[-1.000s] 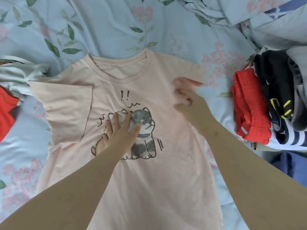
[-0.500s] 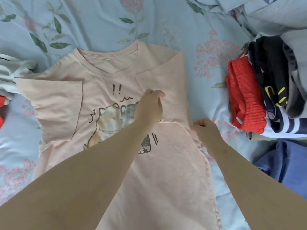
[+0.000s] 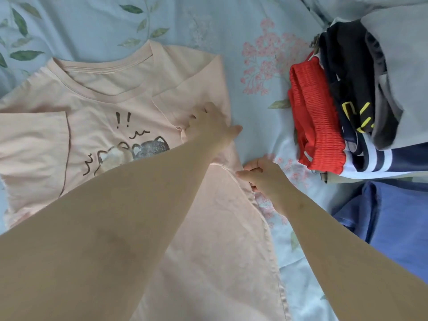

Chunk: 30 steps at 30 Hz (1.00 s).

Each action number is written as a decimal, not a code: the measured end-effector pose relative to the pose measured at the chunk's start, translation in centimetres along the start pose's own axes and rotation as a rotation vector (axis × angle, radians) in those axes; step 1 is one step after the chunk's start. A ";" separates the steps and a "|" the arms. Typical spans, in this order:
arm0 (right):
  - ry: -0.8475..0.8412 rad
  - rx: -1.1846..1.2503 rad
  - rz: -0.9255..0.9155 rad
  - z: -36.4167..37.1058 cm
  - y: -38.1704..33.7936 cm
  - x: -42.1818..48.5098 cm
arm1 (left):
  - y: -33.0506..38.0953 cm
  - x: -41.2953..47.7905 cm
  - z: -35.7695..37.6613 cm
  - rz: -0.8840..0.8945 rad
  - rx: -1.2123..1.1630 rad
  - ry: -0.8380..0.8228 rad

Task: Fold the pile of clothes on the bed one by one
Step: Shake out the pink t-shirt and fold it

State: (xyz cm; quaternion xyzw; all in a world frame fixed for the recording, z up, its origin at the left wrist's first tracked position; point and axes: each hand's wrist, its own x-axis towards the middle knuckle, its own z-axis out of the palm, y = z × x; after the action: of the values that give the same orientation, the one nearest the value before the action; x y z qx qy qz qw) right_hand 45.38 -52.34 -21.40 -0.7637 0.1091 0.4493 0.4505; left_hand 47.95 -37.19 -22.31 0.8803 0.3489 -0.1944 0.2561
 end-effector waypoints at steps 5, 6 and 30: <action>0.000 -0.082 -0.017 0.5 0.0 0.4 | -0.6 0.3 -0.1 -0.005 -0.031 -0.009; 0.005 -0.112 -0.026 0.8 0.1 0.4 | -0.7 0.3 -0.1 0.004 -0.046 -0.007; -0.399 -0.096 -0.394 21.2 -4.0 -7.1 | -19.3 -3.6 -11.5 -0.183 -1.338 0.222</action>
State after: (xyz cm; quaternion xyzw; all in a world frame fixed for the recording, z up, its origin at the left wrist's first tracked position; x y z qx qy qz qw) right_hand 31.17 -35.12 -17.54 -0.6872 -0.1534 0.4991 0.5052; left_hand 33.59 -20.27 -17.39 0.5145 0.4910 0.1334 0.6903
